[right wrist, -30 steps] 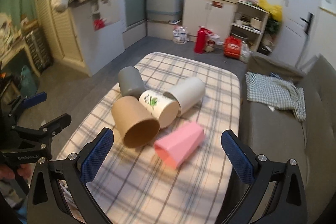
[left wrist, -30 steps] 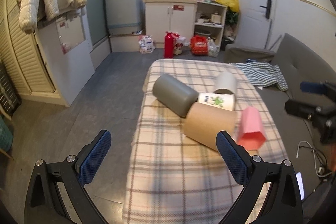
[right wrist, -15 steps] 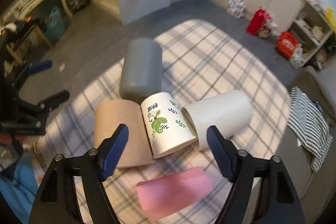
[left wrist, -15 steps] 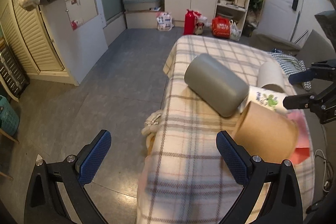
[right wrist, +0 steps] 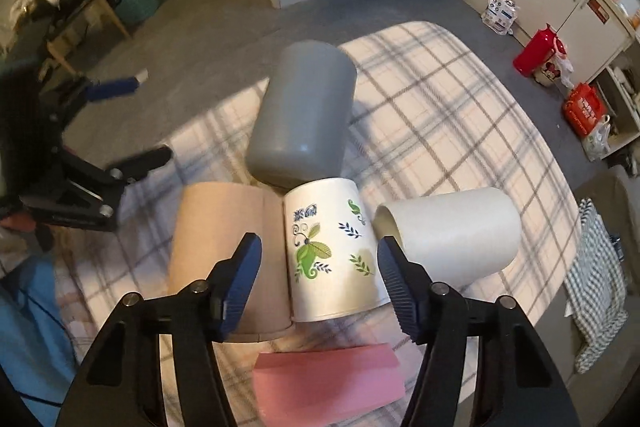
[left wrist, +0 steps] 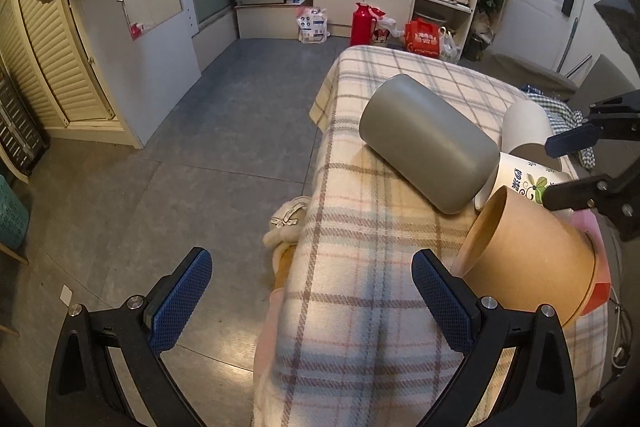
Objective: Flip cup upside down
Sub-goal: 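Reach the right gripper to the leaf-print paper cup and grasp it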
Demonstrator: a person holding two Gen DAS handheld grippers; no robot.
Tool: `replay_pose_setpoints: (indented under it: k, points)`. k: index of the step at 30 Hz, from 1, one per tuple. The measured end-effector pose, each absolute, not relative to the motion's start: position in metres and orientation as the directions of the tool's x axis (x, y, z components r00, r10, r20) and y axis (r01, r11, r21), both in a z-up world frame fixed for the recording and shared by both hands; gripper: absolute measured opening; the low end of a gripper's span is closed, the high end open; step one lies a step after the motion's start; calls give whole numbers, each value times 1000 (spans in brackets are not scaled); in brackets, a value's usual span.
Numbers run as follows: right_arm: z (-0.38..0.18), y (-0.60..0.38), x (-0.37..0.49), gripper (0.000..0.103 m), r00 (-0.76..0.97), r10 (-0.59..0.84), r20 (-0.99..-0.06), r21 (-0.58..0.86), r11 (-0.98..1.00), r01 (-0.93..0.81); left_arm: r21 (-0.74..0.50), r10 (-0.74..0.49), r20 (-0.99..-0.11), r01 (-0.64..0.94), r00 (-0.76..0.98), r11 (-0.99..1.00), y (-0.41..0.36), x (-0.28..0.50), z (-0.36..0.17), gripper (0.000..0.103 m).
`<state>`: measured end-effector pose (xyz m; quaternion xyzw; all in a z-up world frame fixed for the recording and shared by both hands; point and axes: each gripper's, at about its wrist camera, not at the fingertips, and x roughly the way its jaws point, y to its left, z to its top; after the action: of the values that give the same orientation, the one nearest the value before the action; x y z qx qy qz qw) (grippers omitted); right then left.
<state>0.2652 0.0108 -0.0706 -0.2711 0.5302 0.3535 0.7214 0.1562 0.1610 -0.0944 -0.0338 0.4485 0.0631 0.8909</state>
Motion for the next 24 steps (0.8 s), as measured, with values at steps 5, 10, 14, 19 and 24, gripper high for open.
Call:
replay_pose_setpoints:
  k: [5,10,14,19,24]
  points:
    - [-90,22,266,56,176,122,-977,-78,563,-823,-5,85,-799,-148,595,989,166,154,-93,103]
    - [-95,31,264,58,190,84,-978,-116,539,-834,-13,86,-799,-160,595,987,170,156,-93,103]
    - [-101,37,264,62,180,69,-981,-115,543,-832,-17,83,-798,-160,597,987,171,154,-93,103]
    - [-105,42,261,63,178,59,-982,-116,553,-825,-24,79,-796,-160,600,987,171,151,-92,103]
    - [-89,39,254,61,219,60,-974,-142,592,-793,-22,81,-782,-156,618,987,170,145,-83,103]
